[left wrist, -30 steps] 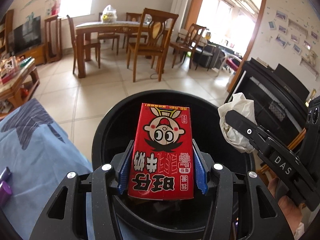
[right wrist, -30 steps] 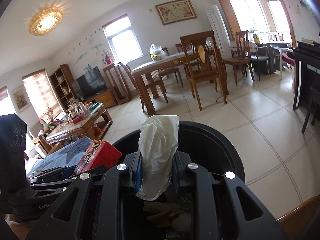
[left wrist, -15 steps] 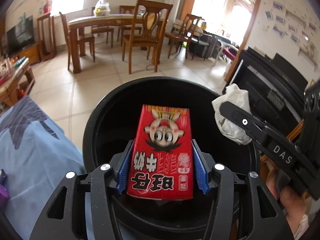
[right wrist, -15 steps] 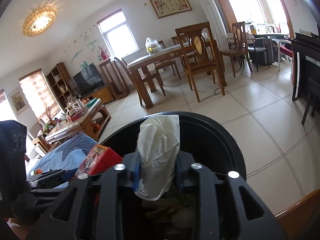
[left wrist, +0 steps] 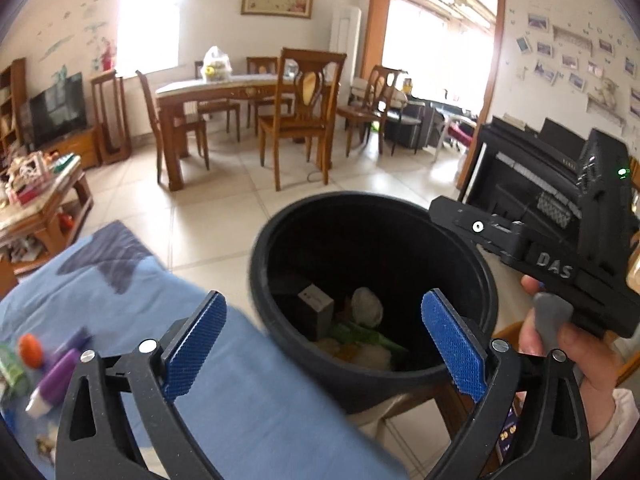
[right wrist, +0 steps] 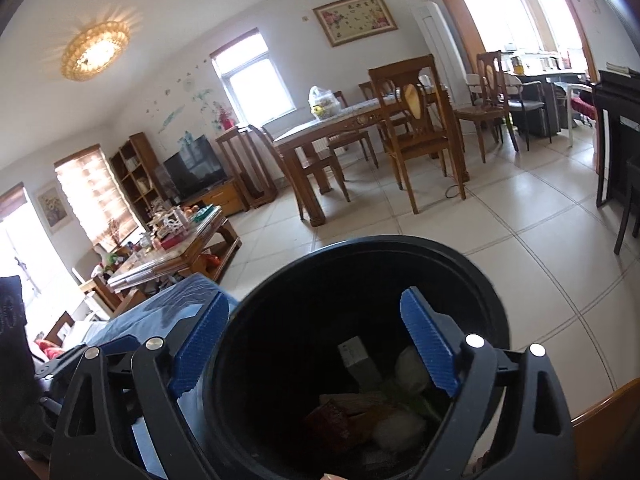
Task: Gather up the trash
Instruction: 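Grasp the white round lid with the left gripper while the right grasps the clear plastic cup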
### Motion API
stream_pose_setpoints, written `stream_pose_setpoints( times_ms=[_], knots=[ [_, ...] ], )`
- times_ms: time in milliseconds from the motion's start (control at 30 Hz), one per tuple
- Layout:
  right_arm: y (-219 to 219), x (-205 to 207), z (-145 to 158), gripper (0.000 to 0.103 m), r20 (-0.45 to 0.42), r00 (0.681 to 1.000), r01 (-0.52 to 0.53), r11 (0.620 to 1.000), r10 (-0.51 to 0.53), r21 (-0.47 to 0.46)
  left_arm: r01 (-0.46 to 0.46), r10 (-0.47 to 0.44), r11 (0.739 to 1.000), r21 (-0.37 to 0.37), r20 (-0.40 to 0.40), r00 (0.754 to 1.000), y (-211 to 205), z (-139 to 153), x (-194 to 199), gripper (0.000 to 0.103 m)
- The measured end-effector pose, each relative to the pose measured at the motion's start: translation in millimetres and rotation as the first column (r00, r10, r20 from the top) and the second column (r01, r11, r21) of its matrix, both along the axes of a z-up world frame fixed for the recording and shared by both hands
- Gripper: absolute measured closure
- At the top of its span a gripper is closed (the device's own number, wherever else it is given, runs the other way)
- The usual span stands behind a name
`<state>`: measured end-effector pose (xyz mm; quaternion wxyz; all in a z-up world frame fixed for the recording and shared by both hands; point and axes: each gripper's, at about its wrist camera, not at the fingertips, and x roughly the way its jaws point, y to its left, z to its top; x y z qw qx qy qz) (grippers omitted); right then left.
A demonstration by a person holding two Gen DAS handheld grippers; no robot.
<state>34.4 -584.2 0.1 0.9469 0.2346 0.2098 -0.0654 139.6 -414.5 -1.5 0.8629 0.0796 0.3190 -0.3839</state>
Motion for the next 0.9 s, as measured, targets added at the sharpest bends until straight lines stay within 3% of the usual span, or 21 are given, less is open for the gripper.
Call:
stream_pose_setpoints(
  times_ms=[167, 333, 433, 533, 700, 767, 900],
  knots=[
    [35.9, 11.5, 10.0, 0.016, -0.003, 0.998, -0.066, 0.997, 0.066, -0.028, -0.094, 0.094, 0.994, -0.052, -0.004, 0.996, 69.4, 14.7, -10.2, 0.007],
    [92.3, 34.2, 18.5, 0.016, -0.020, 0.985, -0.173, 0.983, 0.173, -0.058, -0.260, 0.262, 0.963, -0.066, 0.016, 0.965, 161.1, 24.9, -11.8, 0.007],
    [130.2, 48.3, 21.7, 0.016, -0.031, 0.969, -0.248, 0.966, 0.246, -0.078, -0.370, 0.372, 0.926, -0.074, 0.003, 0.928, 226.8, 24.6, -12.8, 0.007],
    [173.7, 63.7, 23.4, 0.016, -0.049, 0.941, -0.337, 0.937, 0.334, -0.092, -0.482, 0.483, 0.873, -0.073, -0.017, 0.876, 295.5, 21.1, -12.2, 0.007],
    [249.0, 91.7, 27.5, 0.016, -0.081, 0.867, -0.498, 0.863, 0.492, -0.083, -0.621, 0.619, 0.783, -0.038, -0.063, 0.783, 389.5, 8.9, -5.3, 0.009],
    [281.9, 106.3, 29.5, 0.016, -0.095, 0.820, -0.570, 0.819, 0.564, -0.060, -0.656, 0.655, 0.754, 0.013, -0.086, 0.751, 417.3, -0.6, 1.1, 0.018],
    [346.4, 131.0, 29.2, 0.016, -0.126, 0.741, -0.668, 0.742, 0.659, -0.046, -0.669, 0.673, 0.739, 0.079, -0.144, 0.726, 450.8, -17.9, 20.2, 0.030]
  ],
)
